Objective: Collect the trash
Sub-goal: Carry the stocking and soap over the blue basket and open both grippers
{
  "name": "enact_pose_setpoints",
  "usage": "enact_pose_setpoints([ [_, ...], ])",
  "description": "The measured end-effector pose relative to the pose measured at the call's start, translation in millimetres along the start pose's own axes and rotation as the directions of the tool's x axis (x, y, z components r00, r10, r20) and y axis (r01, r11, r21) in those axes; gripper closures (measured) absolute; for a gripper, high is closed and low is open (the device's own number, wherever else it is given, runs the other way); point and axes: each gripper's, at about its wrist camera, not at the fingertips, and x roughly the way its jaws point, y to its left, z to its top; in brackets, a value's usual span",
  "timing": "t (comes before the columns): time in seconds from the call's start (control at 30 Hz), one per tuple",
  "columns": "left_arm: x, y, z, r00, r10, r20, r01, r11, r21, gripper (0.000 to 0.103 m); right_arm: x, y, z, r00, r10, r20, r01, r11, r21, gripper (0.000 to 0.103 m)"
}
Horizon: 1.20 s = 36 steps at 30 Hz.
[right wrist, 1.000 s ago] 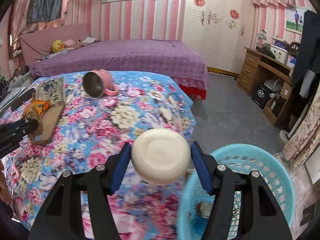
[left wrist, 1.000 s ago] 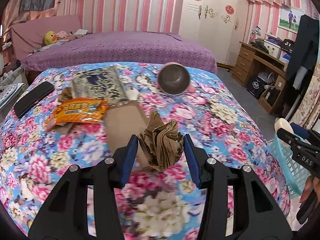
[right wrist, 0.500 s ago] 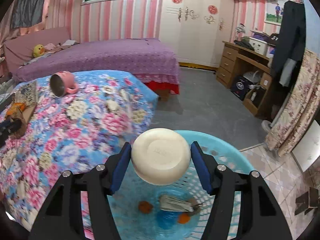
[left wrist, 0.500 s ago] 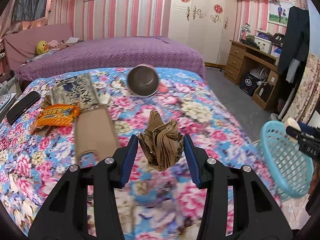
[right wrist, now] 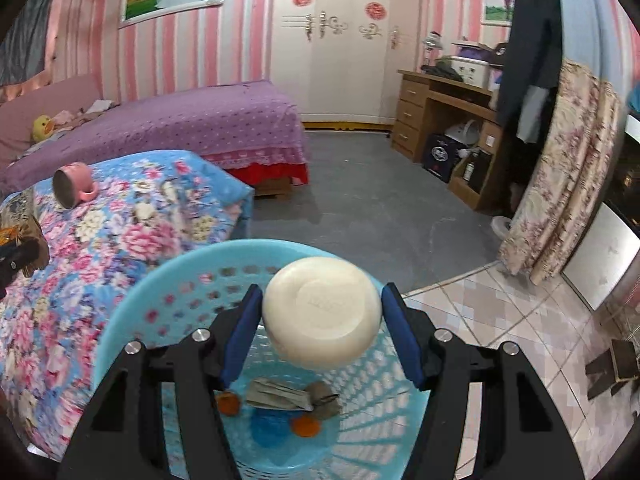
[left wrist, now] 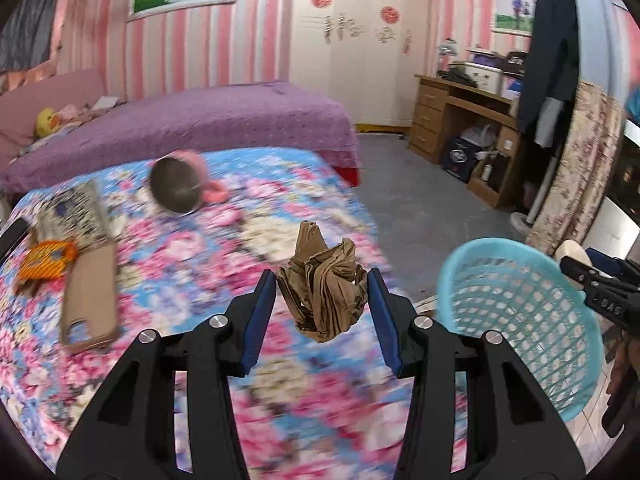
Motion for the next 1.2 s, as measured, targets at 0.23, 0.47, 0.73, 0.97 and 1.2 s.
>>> enact_pose_setpoints([
  [0.23, 11.1, -58.5, -0.7, 0.993, -0.116, -0.009, 0.116, 0.993, 0.029, 0.057, -1.3, -25.9, -5.3, 1.000, -0.022, 0.010, 0.022, 0.999, 0.039, 0.042],
  [0.47, 21.1, -99.4, -6.0, 0.988, -0.151, -0.038, 0.153, 0.985, 0.080, 0.056, -3.0, -35.2, -9.4, 1.000, -0.021, 0.016, 0.020, 0.999, 0.042, 0.042],
  [0.73, 17.4, -92.6, 2.9, 0.992, -0.126, -0.022, 0.127, 0.988, 0.083, 0.024, -6.8, -37.9, -12.2, 1.000, -0.004, 0.021, 0.003, 0.999, 0.050, 0.042],
  [0.97, 9.8, -56.7, 7.8, 0.999, -0.035, 0.030, 0.033, 0.997, 0.072, 0.011, -6.0, -35.9, -13.2, 1.000, 0.004, 0.020, -0.005, 0.999, 0.051, 0.042],
  [1.2, 6.8, -25.8, 11.1, 0.999, 0.020, 0.035, -0.021, 0.999, 0.027, 0.008, -4.8, -20.5, -8.0, 1.000, 0.007, 0.031, -0.008, 0.999, 0.049, 0.040],
])
